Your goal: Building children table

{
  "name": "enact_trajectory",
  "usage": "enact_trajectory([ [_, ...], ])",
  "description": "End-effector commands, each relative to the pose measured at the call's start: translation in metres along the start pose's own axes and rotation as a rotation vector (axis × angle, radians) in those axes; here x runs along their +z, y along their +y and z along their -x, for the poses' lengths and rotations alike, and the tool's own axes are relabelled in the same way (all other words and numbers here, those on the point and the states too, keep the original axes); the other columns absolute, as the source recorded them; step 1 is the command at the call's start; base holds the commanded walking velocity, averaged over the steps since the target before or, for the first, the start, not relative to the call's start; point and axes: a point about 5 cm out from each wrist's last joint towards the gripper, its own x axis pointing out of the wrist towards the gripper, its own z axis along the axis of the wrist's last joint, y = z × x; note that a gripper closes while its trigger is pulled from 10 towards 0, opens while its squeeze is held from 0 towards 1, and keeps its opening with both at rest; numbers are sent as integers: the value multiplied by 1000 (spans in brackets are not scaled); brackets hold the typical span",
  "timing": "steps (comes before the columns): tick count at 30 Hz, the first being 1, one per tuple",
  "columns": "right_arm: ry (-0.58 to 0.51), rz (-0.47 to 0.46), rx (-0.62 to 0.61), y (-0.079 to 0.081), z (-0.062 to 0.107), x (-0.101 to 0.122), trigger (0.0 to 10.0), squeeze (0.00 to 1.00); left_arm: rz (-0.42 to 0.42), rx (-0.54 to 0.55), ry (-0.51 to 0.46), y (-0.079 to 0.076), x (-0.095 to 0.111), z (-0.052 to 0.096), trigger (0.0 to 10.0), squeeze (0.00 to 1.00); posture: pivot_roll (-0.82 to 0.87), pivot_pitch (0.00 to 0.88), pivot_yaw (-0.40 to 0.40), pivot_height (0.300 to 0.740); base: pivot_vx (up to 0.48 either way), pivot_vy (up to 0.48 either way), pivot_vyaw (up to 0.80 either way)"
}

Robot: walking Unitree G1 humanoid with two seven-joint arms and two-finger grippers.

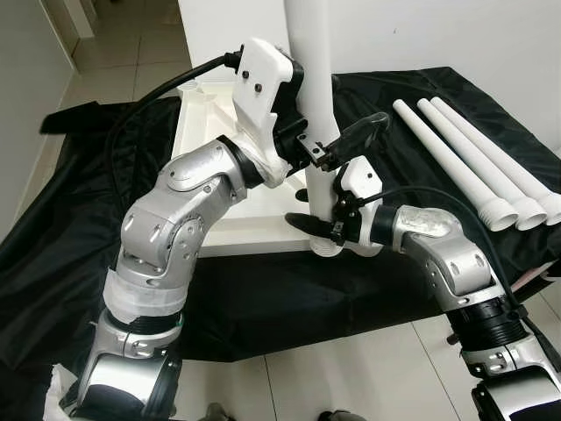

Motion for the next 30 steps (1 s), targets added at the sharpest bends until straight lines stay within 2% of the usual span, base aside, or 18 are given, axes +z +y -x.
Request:
enact_trajectory([
  [1, -8, 26, -4, -1, 0, 3, 10000, 0, 19, -81, 24, -4, -2, 0, 0, 0, -76, 50, 44, 740, 0, 0, 0],
  [10, -20, 23, -49, -4, 0, 1, 10000, 0, 6, -46, 15, 5, 0, 0, 0, 0, -76, 56, 47, 740, 0, 0, 0],
  [20, -52, 1, -84, -5, -3, 2, 10000, 0, -24, -18, 16, 9, 5, -2, 0, 0, -68, 52, 43, 740, 0, 0, 0],
  [21, -75, -24, -93, -5, -5, 2, 10000, 1000, -35, 9, 19, 12, 6, -3, 0, 0, -67, 50, 43, 740, 0, 0, 0],
  [23, -90, -42, -98, -4, -6, 3, 10000, 1000, -41, 27, 21, 14, 6, -3, 0, 0, -67, 51, 43, 740, 0, 0, 0],
  [24, -110, -42, -107, -5, -7, 5, 10000, 1000, -30, 63, 32, 18, 6, -4, 1608, 0, -67, 50, 42, 740, 0, 0, 0],
  [25, -121, -38, -114, -5, -7, 6, 10000, 1000, -19, 86, 38, 22, 6, -5, 9451, 0, -67, 50, 42, 740, 0, 0, 0],
  [26, -121, -38, -114, -5, -7, 6, 10000, 1000, -19, 86, 38, 22, 6, -5, 9451, 0, -67, 50, 42, 740, 0, 0, 0],
  [27, -133, -37, -133, -5, -8, 7, 10000, 1000, 29, 113, 51, 26, 6, -6, 10000, 0, -68, 46, 43, 740, 0, 0, 0],
  [28, -146, -29, -148, -6, -9, 9, 10000, 1000, 39, 138, 45, 29, 9, -7, 10000, 0, -68, 45, 42, 740, 0, 0, 0],
  [30, -163, -41, -208, -9, -11, 11, 10000, 1000, 18, 170, 42, 32, 15, -8, 10000, 0, -68, 45, 42, 740, 0, 0, 0],
])
